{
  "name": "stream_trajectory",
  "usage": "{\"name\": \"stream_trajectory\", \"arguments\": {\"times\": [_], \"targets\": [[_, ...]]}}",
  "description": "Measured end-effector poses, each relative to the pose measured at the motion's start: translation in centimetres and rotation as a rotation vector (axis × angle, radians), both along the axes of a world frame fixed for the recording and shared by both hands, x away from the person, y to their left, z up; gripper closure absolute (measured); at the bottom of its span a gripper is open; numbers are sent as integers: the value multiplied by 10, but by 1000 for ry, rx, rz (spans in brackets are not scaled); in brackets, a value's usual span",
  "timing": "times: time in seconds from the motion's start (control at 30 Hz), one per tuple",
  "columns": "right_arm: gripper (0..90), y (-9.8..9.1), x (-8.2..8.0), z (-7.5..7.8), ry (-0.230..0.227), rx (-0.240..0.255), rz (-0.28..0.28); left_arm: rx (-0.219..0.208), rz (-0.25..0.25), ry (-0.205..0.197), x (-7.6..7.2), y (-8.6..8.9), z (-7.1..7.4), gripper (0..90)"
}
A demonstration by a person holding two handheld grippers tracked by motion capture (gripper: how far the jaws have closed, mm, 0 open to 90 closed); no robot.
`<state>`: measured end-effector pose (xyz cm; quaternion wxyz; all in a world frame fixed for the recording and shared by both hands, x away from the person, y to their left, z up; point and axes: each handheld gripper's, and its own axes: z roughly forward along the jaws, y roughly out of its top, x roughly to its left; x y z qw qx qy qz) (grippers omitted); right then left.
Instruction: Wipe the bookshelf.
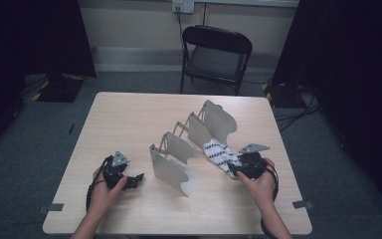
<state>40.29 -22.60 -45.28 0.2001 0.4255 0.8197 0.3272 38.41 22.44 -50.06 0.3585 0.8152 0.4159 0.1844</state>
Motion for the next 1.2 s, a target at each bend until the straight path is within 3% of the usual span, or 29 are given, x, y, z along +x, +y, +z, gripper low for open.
{"name": "stream_trajectory", "arguments": {"times": [0.1,0.17,0.23,0.37,0.47,0.57,0.9,1.2], "targets": [[546,-8,-8,3,0,-25,-7,0,0,0,0,0,0,139],[580,-12,-10,-4,35,-34,-2,0,-1,1,0,0,0,139],[678,-11,-8,-12,56,-47,0,0,0,0,0,0,0,139],[763,-3,2,-19,67,-32,-4,0,-1,1,0,0,0,139],[775,3,9,-18,65,-31,-7,0,0,0,0,0,0,139],[780,20,23,-16,50,-80,18,0,-2,2,0,0,0,139],[752,44,52,-20,41,-94,29,0,-2,2,0,0,0,139],[755,46,55,-25,36,-57,19,0,-1,1,0,0,0,139]]}}
